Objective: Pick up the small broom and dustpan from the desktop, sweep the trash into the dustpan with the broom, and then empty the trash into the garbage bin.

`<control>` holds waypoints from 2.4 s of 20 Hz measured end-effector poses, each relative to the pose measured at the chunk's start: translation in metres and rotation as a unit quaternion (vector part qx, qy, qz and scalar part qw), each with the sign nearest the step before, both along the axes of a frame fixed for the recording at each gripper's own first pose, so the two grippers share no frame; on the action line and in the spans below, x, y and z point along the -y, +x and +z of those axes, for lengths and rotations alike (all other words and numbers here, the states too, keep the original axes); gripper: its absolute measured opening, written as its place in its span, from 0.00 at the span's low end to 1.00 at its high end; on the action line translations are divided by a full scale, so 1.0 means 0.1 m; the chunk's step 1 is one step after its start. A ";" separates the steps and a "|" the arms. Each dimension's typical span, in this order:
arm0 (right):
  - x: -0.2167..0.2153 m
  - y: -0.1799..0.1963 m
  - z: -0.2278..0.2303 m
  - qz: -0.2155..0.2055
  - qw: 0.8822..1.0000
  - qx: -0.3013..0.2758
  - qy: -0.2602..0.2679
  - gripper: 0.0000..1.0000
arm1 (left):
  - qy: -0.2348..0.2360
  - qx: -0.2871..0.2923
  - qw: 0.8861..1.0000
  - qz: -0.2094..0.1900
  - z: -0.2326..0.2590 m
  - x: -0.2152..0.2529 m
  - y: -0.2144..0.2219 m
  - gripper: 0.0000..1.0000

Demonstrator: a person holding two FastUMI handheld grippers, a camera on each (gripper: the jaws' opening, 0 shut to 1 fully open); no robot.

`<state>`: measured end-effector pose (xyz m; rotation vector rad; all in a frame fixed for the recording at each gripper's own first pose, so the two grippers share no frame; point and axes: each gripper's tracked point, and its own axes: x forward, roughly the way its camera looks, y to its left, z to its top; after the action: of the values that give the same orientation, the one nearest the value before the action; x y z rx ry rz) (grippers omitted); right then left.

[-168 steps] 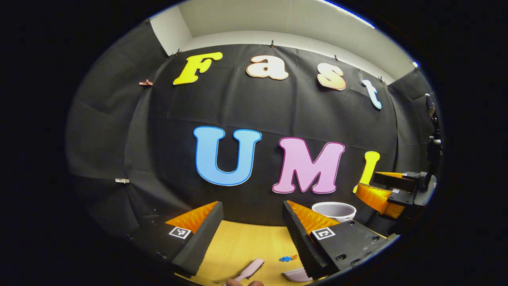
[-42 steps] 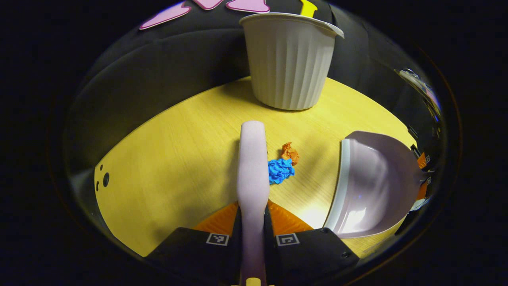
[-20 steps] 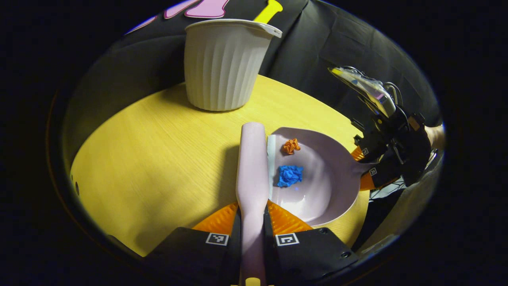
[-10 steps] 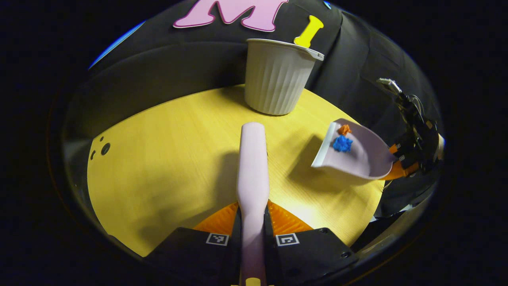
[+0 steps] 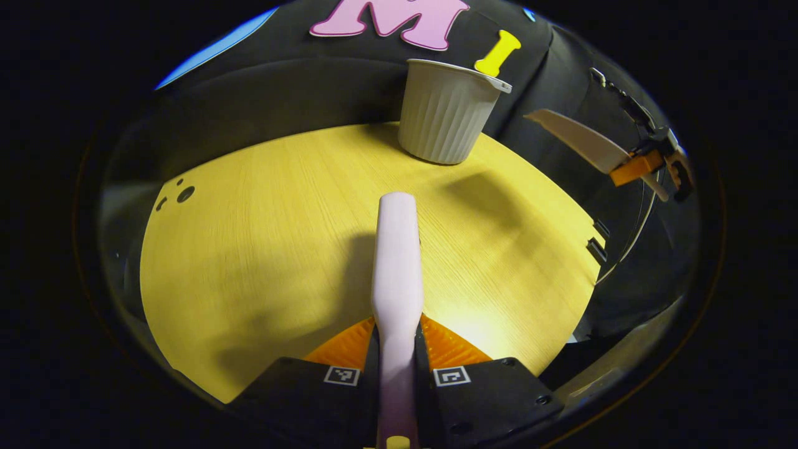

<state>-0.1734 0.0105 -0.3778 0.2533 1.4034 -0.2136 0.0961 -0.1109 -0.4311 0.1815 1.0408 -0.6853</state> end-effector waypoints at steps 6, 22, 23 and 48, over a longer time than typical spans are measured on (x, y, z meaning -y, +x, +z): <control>0.01 0.00 -0.07 -0.003 0.999 0.018 -0.027 0.35 | -0.001 -0.004 1.000 0.022 0.04 0.00 0.03 0.29; 0.23 -0.07 0.03 0.074 0.988 -0.061 -0.124 0.35 | 0.005 -0.021 0.999 0.031 -0.07 -0.02 0.02 0.28; 0.26 -0.07 0.07 0.084 0.986 -0.070 -0.130 0.35 | 0.005 -0.021 0.999 0.032 -0.06 -0.02 0.03 0.32; 0.77 0.42 0.41 0.346 0.877 -0.227 -0.243 0.35 | 0.002 -0.030 0.998 0.062 -0.18 -0.15 -0.04 0.25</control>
<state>-0.1309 -0.0668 -0.3371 -0.7614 1.7580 -0.0198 0.0917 -0.0960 -0.4493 0.0986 1.1010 -0.5796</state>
